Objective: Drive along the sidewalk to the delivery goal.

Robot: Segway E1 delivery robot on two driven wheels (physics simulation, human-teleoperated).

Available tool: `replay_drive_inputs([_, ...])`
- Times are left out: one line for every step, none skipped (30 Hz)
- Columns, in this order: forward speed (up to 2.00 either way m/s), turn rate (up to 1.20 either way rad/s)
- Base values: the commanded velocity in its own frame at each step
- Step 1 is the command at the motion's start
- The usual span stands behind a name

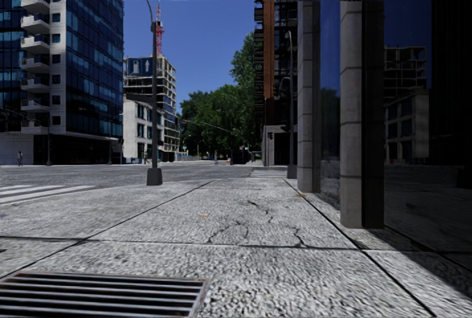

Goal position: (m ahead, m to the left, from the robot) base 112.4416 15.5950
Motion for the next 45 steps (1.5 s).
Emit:
replay_drive_inputs([2.0,0.38])
replay_drive_inputs([2.0,0.38])
replay_drive_inputs([2.0,0.38])
replay_drive_inputs([2.0,0.39])
replay_drive_inputs([2.0,0.39])
replay_drive_inputs([2.0,0.39])
replay_drive_inputs([2.0,0.39])
replay_drive_inputs([2.0,0.39])
replay_drive_inputs([2.0,0.39])
replay_drive_inputs([2.0,0.39])
replay_drive_inputs([2.0,0.4])
replay_drive_inputs([2.0,0.41])
replay_drive_inputs([2.0,0.42])
replay_drive_inputs([2.0,0.42])
replay_drive_inputs([2.0,0.43])
replay_drive_inputs([2.0,0.44])
replay_drive_inputs([2.0,0.45])
replay_drive_inputs([2.0,0.45])
replay_drive_inputs([2.0,0.46])
replay_drive_inputs([2.0,0.47])
replay_drive_inputs([2.0,0.47])
replay_drive_inputs([2.0,0.47])
replay_drive_inputs([2.0,0.47])
replay_drive_inputs([2.0,0.47])
replay_drive_inputs([2.0,0.47])
replay_drive_inputs([2.0,0.47])
replay_drive_inputs([2.0,0.47])
replay_drive_inputs([2.0,0.47])
replay_drive_inputs([2.0,0.47])
replay_drive_inputs([2.0,0.48])
replay_drive_inputs([2.0,0.48])
replay_drive_inputs([2.0,0.48])
replay_drive_inputs([2.0,0.48])
replay_drive_inputs([2.0,0.48])
replay_drive_inputs([2.0,0.48])
replay_drive_inputs([2.0,0.49])
replay_drive_inputs([2.0,0.49])
replay_drive_inputs([2.0,0.51])
replay_drive_inputs([2.0,0.53])
replay_drive_inputs([2.0,0.54])
replay_drive_inputs([2.0,0.54])
replay_drive_inputs([2.0,0.54])
replay_drive_inputs([2.0,0.54])
replay_drive_inputs([2.0,0.54])
replay_drive_inputs([2.0,0.54])
